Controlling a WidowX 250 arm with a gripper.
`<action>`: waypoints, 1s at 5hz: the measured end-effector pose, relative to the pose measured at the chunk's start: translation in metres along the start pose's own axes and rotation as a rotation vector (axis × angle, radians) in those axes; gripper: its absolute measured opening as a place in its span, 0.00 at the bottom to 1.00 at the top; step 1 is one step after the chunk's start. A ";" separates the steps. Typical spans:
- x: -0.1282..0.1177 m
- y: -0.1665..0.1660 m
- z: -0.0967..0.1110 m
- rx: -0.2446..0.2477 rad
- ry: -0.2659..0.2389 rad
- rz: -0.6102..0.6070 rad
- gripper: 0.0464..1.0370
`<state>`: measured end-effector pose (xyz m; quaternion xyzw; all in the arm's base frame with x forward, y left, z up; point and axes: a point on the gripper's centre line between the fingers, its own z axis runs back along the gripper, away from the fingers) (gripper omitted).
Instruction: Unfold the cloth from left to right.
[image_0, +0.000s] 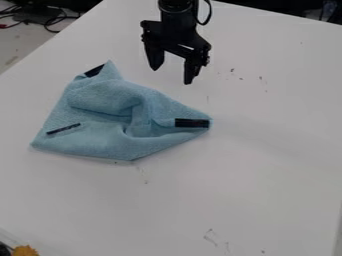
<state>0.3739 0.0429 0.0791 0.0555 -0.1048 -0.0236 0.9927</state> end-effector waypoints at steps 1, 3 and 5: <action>-0.005 -0.002 -0.012 -0.007 0.036 -0.007 0.96; 0.005 -0.029 -0.004 -0.059 0.020 -0.094 0.96; -0.008 -0.060 -0.012 -0.155 0.012 -0.069 0.96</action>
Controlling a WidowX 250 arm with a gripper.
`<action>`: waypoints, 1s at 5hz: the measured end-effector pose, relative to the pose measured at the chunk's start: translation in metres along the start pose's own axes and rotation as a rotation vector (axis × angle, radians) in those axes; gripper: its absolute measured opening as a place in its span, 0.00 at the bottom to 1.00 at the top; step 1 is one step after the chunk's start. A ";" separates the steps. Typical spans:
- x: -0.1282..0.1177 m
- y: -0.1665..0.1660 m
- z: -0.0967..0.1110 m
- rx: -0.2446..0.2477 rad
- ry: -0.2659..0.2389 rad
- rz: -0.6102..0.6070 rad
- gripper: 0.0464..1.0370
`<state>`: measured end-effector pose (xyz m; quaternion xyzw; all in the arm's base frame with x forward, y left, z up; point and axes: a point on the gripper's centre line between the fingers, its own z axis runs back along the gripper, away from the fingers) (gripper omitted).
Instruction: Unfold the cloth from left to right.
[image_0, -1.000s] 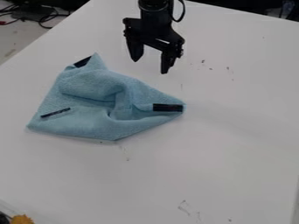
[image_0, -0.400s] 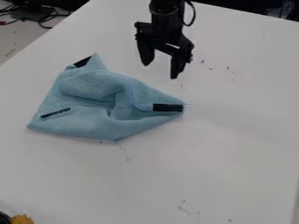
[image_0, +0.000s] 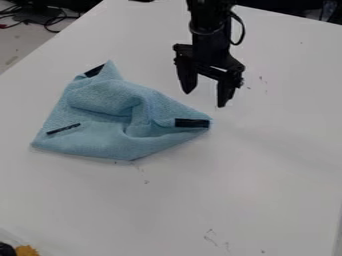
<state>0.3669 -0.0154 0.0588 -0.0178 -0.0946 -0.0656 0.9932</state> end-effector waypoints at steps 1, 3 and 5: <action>-0.002 -0.005 -0.003 -0.032 -0.002 0.010 0.96; -0.017 0.006 -0.023 -0.102 0.022 0.075 0.96; -0.027 0.009 -0.035 -0.133 0.033 0.107 0.96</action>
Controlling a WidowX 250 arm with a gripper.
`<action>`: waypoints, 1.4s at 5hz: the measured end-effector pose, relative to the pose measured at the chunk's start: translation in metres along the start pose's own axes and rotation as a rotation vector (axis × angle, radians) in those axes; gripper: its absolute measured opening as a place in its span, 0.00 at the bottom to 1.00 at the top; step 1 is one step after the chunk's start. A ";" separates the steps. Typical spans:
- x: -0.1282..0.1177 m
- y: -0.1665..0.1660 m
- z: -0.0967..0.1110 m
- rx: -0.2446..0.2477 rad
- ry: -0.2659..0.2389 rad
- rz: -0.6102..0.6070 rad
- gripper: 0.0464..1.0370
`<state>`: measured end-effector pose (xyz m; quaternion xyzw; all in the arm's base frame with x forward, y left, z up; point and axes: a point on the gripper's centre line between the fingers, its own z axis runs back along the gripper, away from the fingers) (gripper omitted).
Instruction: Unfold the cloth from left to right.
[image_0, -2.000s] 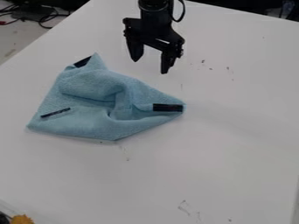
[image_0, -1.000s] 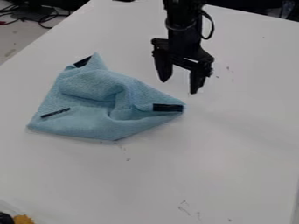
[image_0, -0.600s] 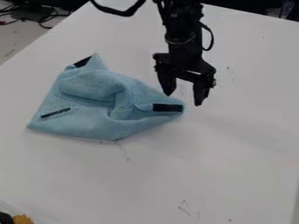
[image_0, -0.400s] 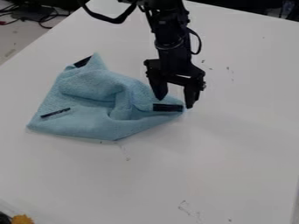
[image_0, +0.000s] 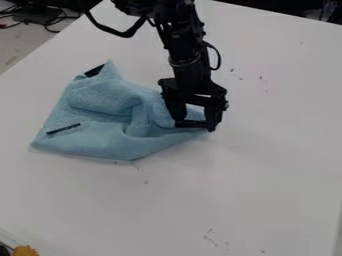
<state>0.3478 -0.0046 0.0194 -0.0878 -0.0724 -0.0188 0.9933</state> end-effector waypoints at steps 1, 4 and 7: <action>0.001 0.001 -0.001 0.005 -0.007 -0.006 0.91; 0.003 0.005 -0.002 0.029 -0.009 -0.052 0.13; 0.018 -0.008 0.029 0.143 0.012 -0.111 0.01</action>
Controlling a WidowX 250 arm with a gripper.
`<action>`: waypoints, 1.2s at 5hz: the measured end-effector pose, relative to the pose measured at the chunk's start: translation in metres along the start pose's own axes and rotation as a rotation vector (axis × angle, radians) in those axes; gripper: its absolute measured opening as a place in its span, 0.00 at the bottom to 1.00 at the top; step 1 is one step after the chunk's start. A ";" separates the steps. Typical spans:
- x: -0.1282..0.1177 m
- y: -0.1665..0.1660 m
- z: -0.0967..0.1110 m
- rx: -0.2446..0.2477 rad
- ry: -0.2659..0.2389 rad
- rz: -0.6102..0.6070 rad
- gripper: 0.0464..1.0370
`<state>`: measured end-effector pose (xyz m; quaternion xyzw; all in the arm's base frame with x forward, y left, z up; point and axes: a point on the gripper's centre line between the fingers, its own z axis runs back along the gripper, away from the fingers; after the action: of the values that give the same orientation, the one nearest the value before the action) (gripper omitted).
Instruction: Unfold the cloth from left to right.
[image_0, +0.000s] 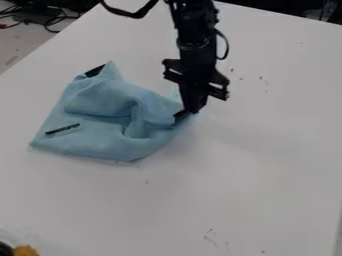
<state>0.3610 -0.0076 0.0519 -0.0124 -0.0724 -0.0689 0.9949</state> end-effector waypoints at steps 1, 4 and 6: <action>-0.004 -0.019 0.009 0.027 -0.028 0.065 0.01; -0.015 -0.055 -0.007 0.030 -0.155 0.220 0.01; -0.011 -0.077 -0.012 -0.052 -0.216 0.205 0.20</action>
<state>0.3412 -0.0831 0.0394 -0.0529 -0.1753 0.0326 0.9825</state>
